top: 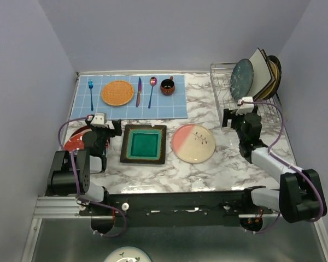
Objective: Unload the plates from the dish rack
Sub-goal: Unload the plate from the dish rack.
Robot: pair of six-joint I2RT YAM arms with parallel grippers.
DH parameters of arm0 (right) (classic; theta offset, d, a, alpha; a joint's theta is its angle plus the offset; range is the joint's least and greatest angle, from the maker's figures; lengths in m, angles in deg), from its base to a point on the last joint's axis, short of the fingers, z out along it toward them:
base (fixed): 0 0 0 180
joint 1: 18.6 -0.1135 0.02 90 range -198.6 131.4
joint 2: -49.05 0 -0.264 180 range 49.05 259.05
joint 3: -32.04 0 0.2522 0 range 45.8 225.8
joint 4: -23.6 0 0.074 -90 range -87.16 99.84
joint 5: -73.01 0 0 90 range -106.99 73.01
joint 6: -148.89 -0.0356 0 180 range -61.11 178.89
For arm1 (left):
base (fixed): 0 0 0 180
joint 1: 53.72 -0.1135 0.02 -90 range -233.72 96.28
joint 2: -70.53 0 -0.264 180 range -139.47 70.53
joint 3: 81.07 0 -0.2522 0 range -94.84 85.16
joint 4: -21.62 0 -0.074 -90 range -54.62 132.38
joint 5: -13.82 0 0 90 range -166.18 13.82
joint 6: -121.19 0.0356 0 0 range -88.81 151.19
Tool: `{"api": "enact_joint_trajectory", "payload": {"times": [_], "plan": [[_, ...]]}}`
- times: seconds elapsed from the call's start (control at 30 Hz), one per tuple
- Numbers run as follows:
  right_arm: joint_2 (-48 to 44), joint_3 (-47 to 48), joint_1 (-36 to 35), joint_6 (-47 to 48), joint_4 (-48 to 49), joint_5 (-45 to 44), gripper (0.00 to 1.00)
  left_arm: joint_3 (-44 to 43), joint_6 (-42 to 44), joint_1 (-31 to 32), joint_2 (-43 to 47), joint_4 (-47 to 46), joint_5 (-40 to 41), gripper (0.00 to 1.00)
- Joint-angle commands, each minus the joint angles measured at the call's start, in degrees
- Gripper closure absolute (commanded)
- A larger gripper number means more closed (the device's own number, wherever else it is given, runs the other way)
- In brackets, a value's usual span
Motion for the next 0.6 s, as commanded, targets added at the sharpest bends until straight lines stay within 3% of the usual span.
{"api": "enact_joint_trajectory", "payload": {"times": [0.0,0.17,0.33,0.57], "plan": [[-0.9,-4.1,1.6,-1.3,9.3,5.7,0.00,-0.4,1.2,0.4,0.1,-0.2,1.5,0.01],[-0.7,-3.6,2.4,-0.8,10.3,5.7,0.00,-0.5,1.1,0.5,0.0,0.0,1.4,0.01],[-0.5,9.1,2.6,-0.6,-7.7,1.9,0.00,-0.5,1.3,0.5,0.1,-0.1,1.4,0.01],[3.5,27.7,2.9,5.4,-22.8,-1.2,0.04,-1.7,2.7,0.8,1.1,3.8,-0.3,0.01]]}}
